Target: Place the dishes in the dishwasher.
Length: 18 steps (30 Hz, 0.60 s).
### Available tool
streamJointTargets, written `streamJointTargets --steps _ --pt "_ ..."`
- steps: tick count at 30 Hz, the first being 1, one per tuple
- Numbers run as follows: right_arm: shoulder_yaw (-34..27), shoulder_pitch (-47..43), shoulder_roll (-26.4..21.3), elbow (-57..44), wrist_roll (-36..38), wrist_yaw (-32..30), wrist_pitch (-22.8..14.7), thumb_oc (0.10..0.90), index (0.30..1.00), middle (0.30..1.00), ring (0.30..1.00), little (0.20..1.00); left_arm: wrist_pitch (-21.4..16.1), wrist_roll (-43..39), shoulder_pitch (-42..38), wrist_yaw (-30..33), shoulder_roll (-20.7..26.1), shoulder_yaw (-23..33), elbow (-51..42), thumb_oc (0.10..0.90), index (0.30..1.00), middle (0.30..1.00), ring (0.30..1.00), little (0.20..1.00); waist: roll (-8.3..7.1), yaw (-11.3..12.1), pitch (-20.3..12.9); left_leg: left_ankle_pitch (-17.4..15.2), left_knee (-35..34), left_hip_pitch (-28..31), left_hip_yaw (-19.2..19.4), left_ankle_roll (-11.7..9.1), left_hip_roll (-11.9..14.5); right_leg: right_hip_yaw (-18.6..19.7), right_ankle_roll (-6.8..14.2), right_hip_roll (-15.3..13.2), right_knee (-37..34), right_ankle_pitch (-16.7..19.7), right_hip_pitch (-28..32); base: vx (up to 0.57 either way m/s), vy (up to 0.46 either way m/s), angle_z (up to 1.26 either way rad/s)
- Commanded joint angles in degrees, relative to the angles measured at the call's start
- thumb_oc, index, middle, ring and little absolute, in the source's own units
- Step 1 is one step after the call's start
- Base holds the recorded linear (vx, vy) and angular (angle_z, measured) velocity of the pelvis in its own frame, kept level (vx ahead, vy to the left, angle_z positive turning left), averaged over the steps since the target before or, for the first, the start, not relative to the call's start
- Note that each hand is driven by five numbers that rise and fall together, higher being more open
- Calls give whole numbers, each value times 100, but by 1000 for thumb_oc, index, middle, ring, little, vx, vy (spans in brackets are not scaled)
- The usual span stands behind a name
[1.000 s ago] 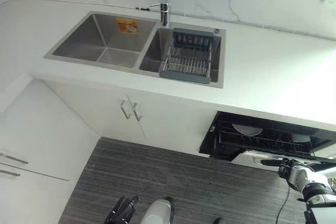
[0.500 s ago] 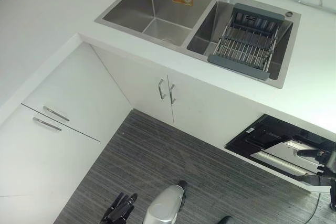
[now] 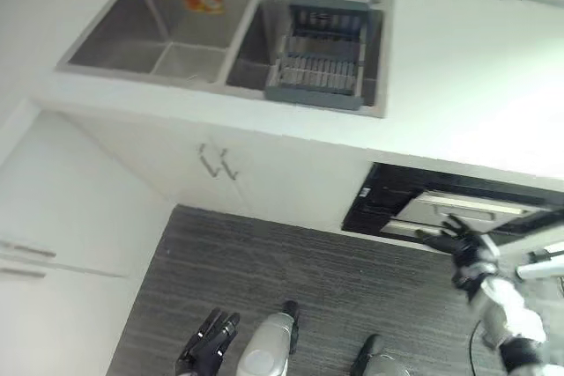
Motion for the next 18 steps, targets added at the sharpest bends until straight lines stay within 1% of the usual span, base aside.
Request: streamJointTargets --steps 1,3,4,7,9,11,12,14,18 --pt "-162 -707 -546 506 -222 520 -1192 800 900 900 900 900 -468 253 416 -279 300 -99 -150 800 900 900 900 900 -144 120 -830 -276 -350 341 334 -429 623 303 201 -155 626 -486 -255 -131 -90 -57" --pt "-113 -382 -283 485 -135 771 -1351 800 900 900 900 900 -432 326 282 -250 318 -68 -196 800 900 900 900 900 -168 -64 -909 -295 -350 382 464 -444 693 420 159 -88 626 -498 -315 -118 -68 -49" --pt "-9 -210 -123 561 -134 956 -1386 800 900 900 900 900 -512 619 130 -110 382 -87 -236 800 900 900 900 900 -190 -190 -967 -360 -350 471 581 -471 762 521 137 -15 626 -563 -302 -115 -78 -44" --pt "127 -110 -8 621 -234 1072 -1336 800 900 900 900 900 -626 828 -37 104 433 -136 -276 800 900 900 900 900 -215 -315 -1065 -354 -350 466 662 -487 811 607 104 46 626 -587 -368 -98 -37 -34" --pt "221 -52 75 727 -222 1155 -1244 800 900 900 900 900 -794 1168 -162 407 467 -203 -351 800 900 900 900 900 -218 -391 -1111 -366 -350 499 717 -503 856 683 74 104 626 -625 -379 -98 -20 -26" --pt "325 -42 118 960 -207 1311 -1132 800 900 900 900 900 -885 1289 -313 679 507 -226 -350 800 900 900 900 900 -220 -427 -1175 -372 -350 518 750 -524 884 725 51 145 626 -657 -385 -90 -18 -20" --pt "387 -62 146 1309 -191 1461 -1108 800 900 900 900 900 -981 1434 -438 904 504 -195 -324 800 900 900 900 900 -226 -427 -1230 -380 -350 556 776 -537 915 723 21 176 626 -698 -354 -77 -29 -8" --pt "424 -82 186 1568 -250 1589 -1189 800 900 900 900 900 -1028 1493 -487 1014 483 -183 -292 800 900 900 900 900 -243 -425 -1261 -391 -350 593 798 -545 938 719 -1 198 626 -718 -329 -33 -15 -2" --pt "493 -85 250 1819 -363 1772 -1216 800 900 900 900 900 -1164 1672 -519 1298 407 -154 -236 800 900 900 900 900 -283 -400 -1315 -399 -350 644 815 -560 978 683 -35 228 626 -744 -285 -6 -15 -1"
